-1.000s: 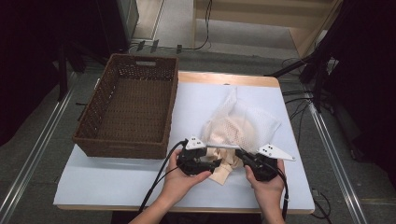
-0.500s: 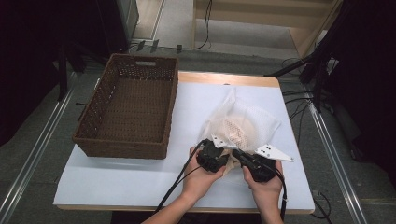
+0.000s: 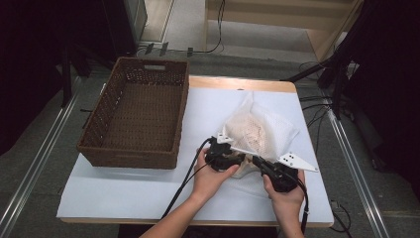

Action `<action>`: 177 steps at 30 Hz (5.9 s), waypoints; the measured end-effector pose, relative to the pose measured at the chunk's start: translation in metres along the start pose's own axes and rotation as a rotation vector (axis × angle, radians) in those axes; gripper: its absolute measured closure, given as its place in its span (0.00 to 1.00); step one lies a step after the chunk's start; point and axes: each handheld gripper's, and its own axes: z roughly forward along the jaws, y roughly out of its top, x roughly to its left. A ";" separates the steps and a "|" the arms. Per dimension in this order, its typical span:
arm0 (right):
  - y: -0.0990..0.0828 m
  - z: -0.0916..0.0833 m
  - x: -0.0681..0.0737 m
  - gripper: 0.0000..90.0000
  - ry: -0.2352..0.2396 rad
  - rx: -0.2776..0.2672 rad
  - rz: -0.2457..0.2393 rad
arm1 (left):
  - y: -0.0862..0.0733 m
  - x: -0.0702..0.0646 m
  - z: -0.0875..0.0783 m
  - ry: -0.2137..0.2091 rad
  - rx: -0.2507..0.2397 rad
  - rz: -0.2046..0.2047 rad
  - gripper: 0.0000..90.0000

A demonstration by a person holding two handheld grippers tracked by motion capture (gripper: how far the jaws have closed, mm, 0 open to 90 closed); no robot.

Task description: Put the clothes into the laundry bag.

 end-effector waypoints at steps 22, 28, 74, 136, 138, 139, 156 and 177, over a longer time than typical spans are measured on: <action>0.006 -0.011 -0.004 1.00 -0.001 -0.047 0.042 | 0.026 -0.015 0.053 0.111 -0.094 -0.110 0.90; -0.001 -0.004 -0.006 1.00 -0.011 -0.010 0.033 | 0.028 0.001 0.059 0.050 -0.014 -0.173 0.73; -0.018 0.005 -0.009 0.99 -0.078 0.067 -0.008 | -0.030 0.019 -0.055 0.209 -0.066 0.067 0.52; -0.040 -0.021 -0.055 1.00 -0.263 0.258 0.015 | -0.038 0.014 -0.023 0.131 0.067 0.013 0.81; -0.041 -0.025 -0.061 1.00 -0.259 0.252 0.033 | -0.038 0.017 -0.025 0.112 0.082 0.003 0.98; -0.041 -0.027 -0.064 1.00 -0.264 0.248 0.049 | -0.038 0.017 -0.026 0.117 0.088 0.016 0.99; -0.045 -0.057 -0.073 0.86 -0.176 0.093 0.053 | -0.059 0.027 -0.058 0.094 -0.090 0.107 0.47; -0.051 -0.046 -0.059 0.11 -0.163 0.122 -0.004 | -0.097 0.061 -0.139 -0.027 -0.208 0.154 0.00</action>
